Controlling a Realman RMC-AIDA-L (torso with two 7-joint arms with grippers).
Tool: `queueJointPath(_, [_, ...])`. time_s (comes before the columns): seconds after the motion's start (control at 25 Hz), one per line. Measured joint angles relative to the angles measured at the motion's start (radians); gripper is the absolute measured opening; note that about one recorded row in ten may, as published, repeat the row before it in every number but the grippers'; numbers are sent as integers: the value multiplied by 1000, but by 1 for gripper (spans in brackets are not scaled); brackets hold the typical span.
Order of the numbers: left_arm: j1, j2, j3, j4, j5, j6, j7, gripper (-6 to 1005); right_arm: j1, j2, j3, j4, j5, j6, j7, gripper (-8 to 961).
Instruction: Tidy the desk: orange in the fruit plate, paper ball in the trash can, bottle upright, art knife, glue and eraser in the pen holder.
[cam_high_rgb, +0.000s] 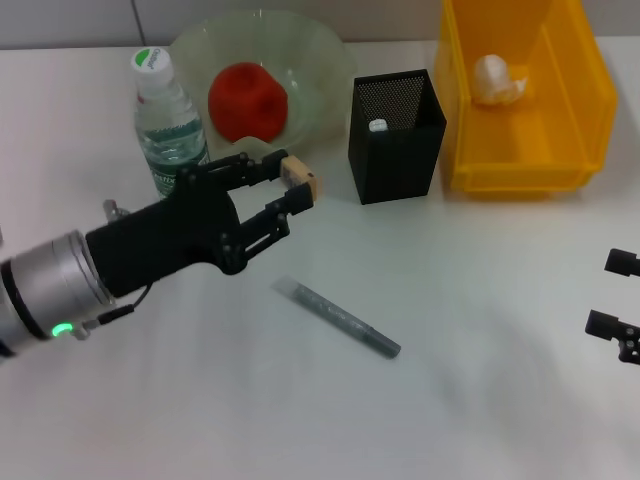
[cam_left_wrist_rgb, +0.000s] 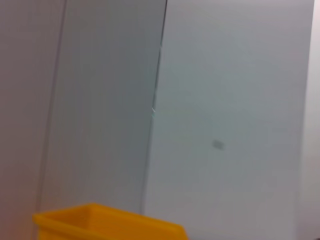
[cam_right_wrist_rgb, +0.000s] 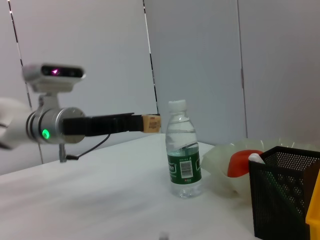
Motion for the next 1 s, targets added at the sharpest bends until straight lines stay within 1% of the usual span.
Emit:
queueJointPath(0.12, [-6,-3,4,-118,-73,14,163,416,0,0,0,0,0,4,1,762])
queueJointPath(0.2, [-8,-4,0,-178,-98,26,238,416,0,0,0,0,0,7,2,762])
queueJointPath(0.28, [-8,-4,-5,-199,-109,33,261,416,0,2,0,1,0,9,2,762])
queueJointPath(0.8, [-7,-4,-7,-216,-120,40,274,416,2,7,0,5,0,22,-3,762])
queueJointPath(0.88, [-14,-4,-10,-218,-121,36,268,417,2,8,0,6,0,25,-5,762])
queueJointPath(1.0, [-49,-4,-14,-238,-124,29,253,417,2,8,0,6,0,32,-5,762])
